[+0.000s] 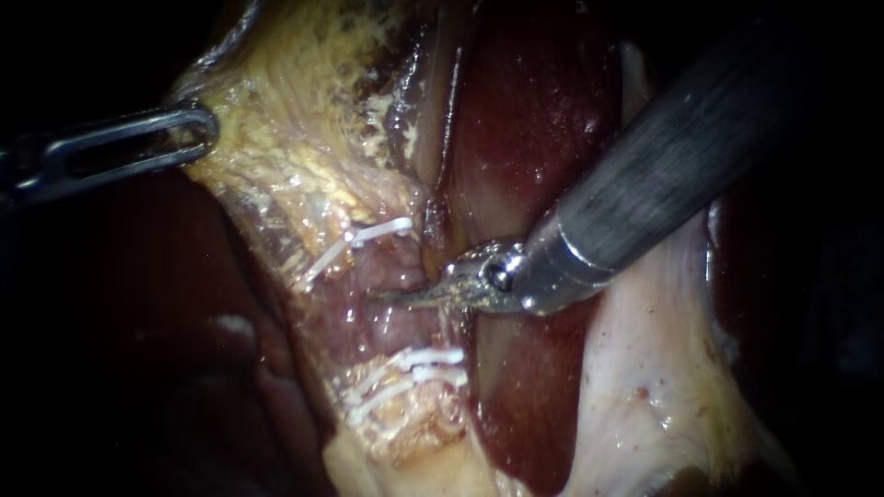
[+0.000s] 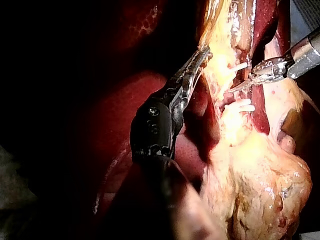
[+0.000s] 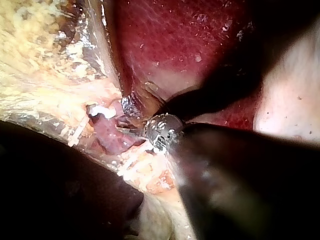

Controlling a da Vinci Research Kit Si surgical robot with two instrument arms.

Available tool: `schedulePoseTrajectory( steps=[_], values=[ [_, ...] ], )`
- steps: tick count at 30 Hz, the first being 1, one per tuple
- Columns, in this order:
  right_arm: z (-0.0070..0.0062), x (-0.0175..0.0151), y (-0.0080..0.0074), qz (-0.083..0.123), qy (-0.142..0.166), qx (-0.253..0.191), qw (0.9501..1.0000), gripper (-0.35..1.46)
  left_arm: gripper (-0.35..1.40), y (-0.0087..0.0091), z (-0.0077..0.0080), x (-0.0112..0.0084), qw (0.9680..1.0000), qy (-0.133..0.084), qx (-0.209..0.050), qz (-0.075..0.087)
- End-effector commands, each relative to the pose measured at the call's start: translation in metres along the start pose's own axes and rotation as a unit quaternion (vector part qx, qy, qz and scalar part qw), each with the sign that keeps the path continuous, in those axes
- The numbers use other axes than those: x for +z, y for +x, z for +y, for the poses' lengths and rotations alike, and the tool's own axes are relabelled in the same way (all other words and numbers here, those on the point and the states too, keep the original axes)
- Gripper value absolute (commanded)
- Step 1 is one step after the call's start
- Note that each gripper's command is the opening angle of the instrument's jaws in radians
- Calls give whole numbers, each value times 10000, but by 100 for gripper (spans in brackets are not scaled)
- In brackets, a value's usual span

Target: Go back from the cut right tube

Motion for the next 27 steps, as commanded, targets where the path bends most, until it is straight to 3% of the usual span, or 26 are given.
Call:
schedulePoseTrajectory(
  steps=[1, 4, 7, 10, 14, 23, 27],
  values=[
    [0, 0, 0, 0, 0, -3, 10000, -35, -35, 0, 0, 0, 10000, -4, 1, 0],
    [0, 1, 1, -13, -8, -32, 10000, -35, -35, 0, -1, 0, 10000, -6, 1, -1],
    [-1, 1, 1, 26, 14, -33, 10000, 19, -35, 0, -1, 0, 10000, -5, 1, -1],
    [-1, 1, 1, 26, 14, -35, 10000, 47, -35, 0, -1, 0, 10000, -5, 1, -1],
    [-1, 1, 1, 25, 15, -65, 10000, 67, -35, 0, -1, 0, 10000, -5, 1, -1],
    [-6, 0, -1, 17, 27, -165, 9999, 84, -35, 0, -1, 0, 10000, -5, 2, -1],
    [-11, -6, -6, 99, -11, -516, 9986, 103, -35, 0, 0, 0, 10000, -5, 2, -1]
  ],
)
